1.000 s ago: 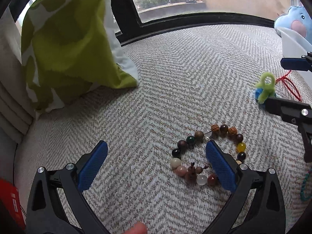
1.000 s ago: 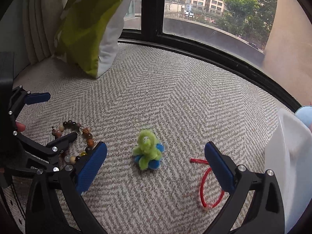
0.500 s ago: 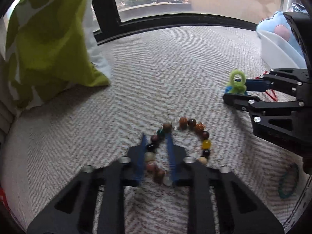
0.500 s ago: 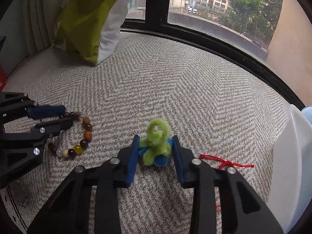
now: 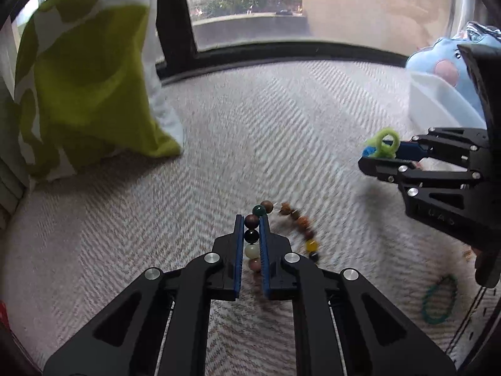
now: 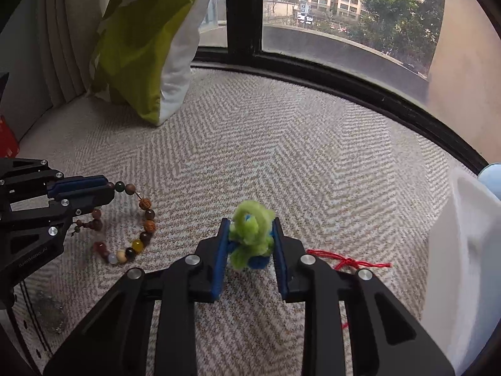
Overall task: Organize jewelry
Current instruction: 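Carry the bracelet and charm over the white tray with both tools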
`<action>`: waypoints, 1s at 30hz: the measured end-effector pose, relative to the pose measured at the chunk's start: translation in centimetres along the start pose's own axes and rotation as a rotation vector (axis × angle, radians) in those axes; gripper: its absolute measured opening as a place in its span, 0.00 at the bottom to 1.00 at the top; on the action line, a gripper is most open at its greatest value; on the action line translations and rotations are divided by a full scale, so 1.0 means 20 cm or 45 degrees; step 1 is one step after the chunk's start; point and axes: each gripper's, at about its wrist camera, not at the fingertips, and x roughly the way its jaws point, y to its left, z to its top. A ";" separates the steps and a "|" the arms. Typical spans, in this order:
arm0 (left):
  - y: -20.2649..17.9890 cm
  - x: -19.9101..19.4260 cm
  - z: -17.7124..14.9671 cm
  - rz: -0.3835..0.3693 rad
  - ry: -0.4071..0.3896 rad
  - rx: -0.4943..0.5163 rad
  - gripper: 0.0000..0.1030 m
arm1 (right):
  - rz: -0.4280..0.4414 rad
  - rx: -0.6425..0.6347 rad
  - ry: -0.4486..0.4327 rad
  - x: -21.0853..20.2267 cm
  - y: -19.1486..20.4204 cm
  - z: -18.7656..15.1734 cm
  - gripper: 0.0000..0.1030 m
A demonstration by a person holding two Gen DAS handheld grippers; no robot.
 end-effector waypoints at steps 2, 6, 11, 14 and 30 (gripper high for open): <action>-0.05 -0.08 0.05 -0.015 -0.032 0.015 0.09 | 0.002 0.017 -0.020 -0.08 -0.02 0.00 0.26; -0.19 -0.24 0.18 -0.058 -0.094 0.040 0.09 | -0.007 0.058 -0.072 -0.30 -0.09 0.00 0.26; -0.47 -0.38 0.36 -0.153 -0.186 0.074 0.09 | -0.101 0.111 -0.121 -0.62 -0.29 -0.05 0.27; -0.66 -0.42 0.44 -0.218 -0.206 0.085 0.09 | -0.185 0.142 -0.129 -0.76 -0.43 -0.13 0.27; -1.41 -0.21 0.50 -0.340 -0.105 0.236 0.10 | -0.309 0.307 -0.074 -0.95 -0.90 -0.45 0.27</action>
